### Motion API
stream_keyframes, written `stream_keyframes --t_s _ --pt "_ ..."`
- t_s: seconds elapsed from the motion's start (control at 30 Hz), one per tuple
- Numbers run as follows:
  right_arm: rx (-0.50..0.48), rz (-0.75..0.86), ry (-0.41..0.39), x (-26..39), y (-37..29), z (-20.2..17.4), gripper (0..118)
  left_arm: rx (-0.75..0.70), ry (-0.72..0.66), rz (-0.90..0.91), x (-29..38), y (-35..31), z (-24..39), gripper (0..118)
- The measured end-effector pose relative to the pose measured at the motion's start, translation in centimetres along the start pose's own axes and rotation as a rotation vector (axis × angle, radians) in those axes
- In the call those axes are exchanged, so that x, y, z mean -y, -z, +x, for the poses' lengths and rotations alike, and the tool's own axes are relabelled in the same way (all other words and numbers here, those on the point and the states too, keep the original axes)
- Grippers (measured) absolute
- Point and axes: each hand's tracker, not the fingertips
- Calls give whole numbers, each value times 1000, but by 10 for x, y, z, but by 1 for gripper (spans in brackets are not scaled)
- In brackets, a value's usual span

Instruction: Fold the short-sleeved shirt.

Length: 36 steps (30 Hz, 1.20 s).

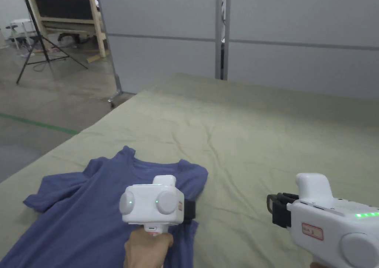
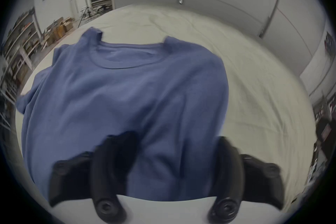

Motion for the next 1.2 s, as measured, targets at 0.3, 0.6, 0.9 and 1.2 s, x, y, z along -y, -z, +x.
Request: stream_keyframes --t_s 0.3,0.6,0.9,1.2 --pt "0 50 38 -1 -58 17 2 443 -678 226 52 -54 -104 12" --pt "71 224 73 -23 -189 52 2 475 -60 237 22 -153 94 12" --pt "311 456 127 -12 -422 108 2 816 332 159 108 -243 358 12" --pt "536 517 137 41 -565 136 2 902 694 -264 349 -224 515 12"
